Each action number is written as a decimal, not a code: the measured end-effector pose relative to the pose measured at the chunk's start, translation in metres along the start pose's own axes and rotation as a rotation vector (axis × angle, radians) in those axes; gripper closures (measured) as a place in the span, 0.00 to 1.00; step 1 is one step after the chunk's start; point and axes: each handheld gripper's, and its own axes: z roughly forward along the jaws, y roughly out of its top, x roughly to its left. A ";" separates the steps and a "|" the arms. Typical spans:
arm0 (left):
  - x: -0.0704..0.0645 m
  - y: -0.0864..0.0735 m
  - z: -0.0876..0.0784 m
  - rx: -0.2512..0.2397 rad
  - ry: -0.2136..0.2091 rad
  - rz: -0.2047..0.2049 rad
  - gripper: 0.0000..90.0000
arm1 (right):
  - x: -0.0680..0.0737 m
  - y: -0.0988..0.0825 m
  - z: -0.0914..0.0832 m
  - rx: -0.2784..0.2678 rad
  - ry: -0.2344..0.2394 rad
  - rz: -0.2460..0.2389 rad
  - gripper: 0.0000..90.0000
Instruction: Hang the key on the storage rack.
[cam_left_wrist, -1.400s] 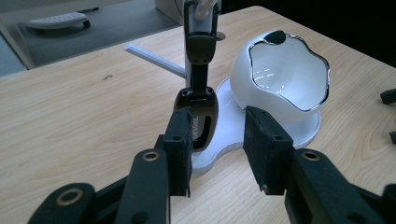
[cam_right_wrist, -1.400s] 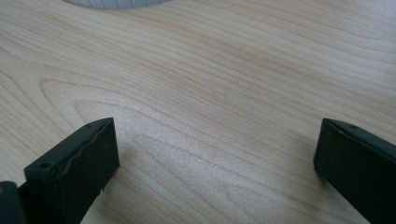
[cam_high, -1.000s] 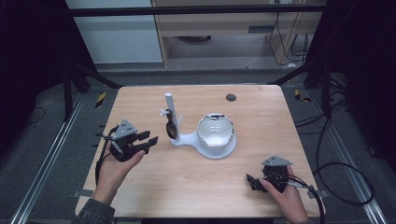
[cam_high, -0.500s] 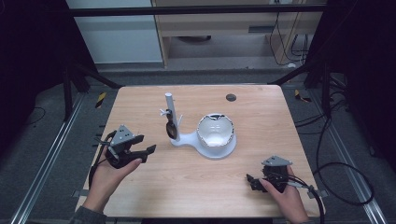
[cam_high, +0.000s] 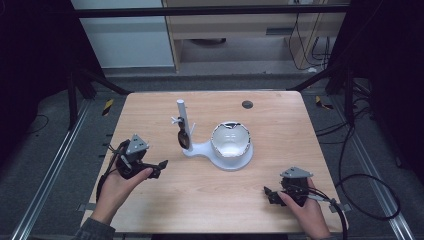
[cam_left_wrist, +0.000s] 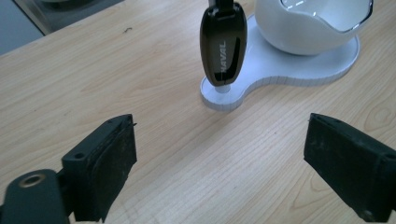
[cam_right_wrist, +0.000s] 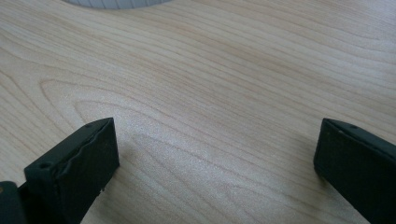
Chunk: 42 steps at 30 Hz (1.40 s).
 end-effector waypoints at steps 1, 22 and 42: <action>0.001 -0.001 0.001 0.005 0.005 0.012 0.09 | 0.000 0.000 0.000 0.000 0.000 0.000 0.00; 0.038 -0.045 0.030 0.116 0.070 -0.009 0.07 | 0.000 0.000 0.000 0.000 0.001 -0.001 0.00; 0.054 -0.054 0.077 0.116 0.034 -0.072 0.06 | 0.000 0.000 0.000 0.000 -0.004 0.001 0.00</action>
